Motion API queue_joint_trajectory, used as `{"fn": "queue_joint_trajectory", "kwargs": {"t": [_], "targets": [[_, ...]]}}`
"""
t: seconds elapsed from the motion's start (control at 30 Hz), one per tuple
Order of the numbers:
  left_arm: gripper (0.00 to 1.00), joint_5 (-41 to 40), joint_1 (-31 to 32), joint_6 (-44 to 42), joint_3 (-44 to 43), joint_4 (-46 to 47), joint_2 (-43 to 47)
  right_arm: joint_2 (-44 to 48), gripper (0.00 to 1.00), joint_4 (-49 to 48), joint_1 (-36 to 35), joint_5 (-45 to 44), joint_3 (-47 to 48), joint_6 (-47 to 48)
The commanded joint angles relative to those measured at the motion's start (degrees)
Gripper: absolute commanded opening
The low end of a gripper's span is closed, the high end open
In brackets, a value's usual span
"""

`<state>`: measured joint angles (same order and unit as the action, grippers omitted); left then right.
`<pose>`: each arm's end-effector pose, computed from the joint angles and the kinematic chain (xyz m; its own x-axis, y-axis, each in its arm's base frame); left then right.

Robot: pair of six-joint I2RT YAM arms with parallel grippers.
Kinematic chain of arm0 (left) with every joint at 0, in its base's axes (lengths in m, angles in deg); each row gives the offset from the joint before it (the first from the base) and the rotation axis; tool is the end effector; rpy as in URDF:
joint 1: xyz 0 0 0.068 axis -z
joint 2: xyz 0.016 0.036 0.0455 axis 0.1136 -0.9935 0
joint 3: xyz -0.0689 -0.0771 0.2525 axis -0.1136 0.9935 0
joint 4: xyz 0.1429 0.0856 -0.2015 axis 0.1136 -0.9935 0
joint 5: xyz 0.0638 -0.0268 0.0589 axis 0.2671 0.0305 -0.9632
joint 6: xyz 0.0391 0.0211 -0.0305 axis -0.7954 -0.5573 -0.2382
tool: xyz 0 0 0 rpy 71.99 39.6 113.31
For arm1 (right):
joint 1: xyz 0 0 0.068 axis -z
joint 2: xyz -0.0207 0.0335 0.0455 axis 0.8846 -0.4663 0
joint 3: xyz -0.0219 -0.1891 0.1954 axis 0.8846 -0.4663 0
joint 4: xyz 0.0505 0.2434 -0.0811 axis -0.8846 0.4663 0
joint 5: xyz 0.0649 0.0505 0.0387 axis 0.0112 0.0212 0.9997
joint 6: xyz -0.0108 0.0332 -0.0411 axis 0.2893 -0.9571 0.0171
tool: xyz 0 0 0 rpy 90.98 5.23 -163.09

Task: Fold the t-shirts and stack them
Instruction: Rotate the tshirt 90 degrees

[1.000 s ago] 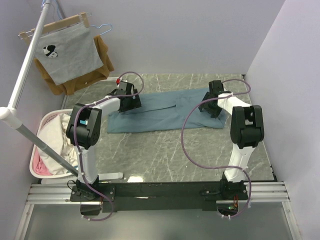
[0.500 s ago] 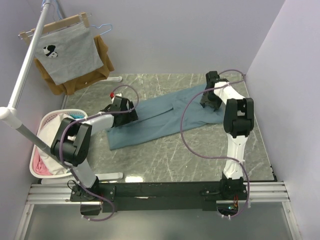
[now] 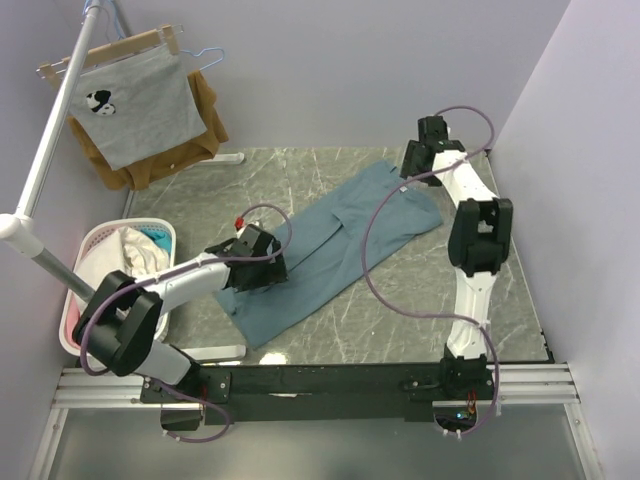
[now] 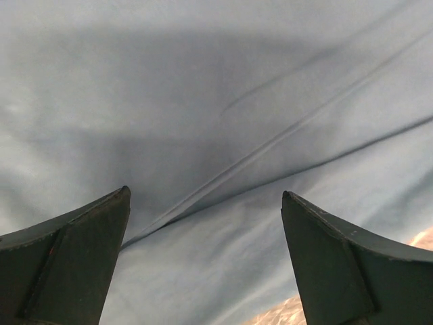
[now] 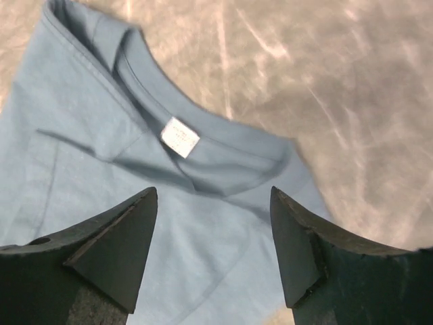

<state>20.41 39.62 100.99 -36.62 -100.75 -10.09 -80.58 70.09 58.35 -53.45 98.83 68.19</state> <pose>0.2294 -0.1440 0.1698 -0.8512 -0.2773 -0.4455 -0.1560 0.9443 -0.2897 0.5005 0.0284 0.2309 -0.7628 0.2152 -0.6098 0.2395 0.9699 0.0426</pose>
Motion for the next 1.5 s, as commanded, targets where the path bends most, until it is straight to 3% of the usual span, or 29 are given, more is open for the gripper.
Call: {"fn": "queue_joint_trajectory", "kwargs": {"t": [0.0,0.1,0.23,0.27,0.53,0.6,0.73,0.87,1.13,1.27,1.47], "targets": [[0.99,-4.6,-0.2,-5.5,-10.8,-7.4,-1.8,16.8,0.76,-8.3,0.9,-4.6,-11.7,-4.0],[0.99,-5.5,-0.8,-10.3,-24.0,-6.9,-9.5,21.6,0.76,-7.4,1.0,-2.2,-19.7,-8.0],[0.99,1.7,-0.8,-17.6,-42.3,-5.1,-23.8,29.6,0.77,-11.5,1.0,-2.5,-36.7,-13.0],[1.0,8.5,-0.9,-21.1,-49.7,-3.7,-26.5,32.9,0.77,-12.4,0.9,-2.8,-39.4,-14.3],[1.0,33.6,-0.8,-25.9,-89.4,-4.7,-57.0,43.2,0.78,-13.9,1.0,-1.1,-52.1,-16.6],[0.99,40.6,-0.8,-25.4,-92.1,-2.6,-60.3,44.9,0.78,-14.6,0.9,3.4,-54.2,-16.2],[0.99,50.2,-0.8,-23.2,-88.8,4.8,-63.6,47.1,0.78,-20.5,0.0,15.1,-59.1,-16.3],[0.99,55.9,-0.8,-20.7,-92.3,5.4,-68.6,46.6,0.79,-24.2,-4.3,22.8,-61.5,-16.0],[0.99,44.4,-3.2,-22.9,-92.3,4.0,-71.0,36.1,0.8,-26.9,-20.3,28.0,-56.1,-16.5],[0.99,43.3,-7.0,-22.4,-90.4,5.0,-70.1,30.4,0.8,-29.2,-23.6,34.4,-53.1,-16.9],[0.99,42.7,-8.4,-22.4,-90.0,5.6,-69.7,25.9,0.8,-28.1,-30.4,35.9,-48.8,-17.3]]}}
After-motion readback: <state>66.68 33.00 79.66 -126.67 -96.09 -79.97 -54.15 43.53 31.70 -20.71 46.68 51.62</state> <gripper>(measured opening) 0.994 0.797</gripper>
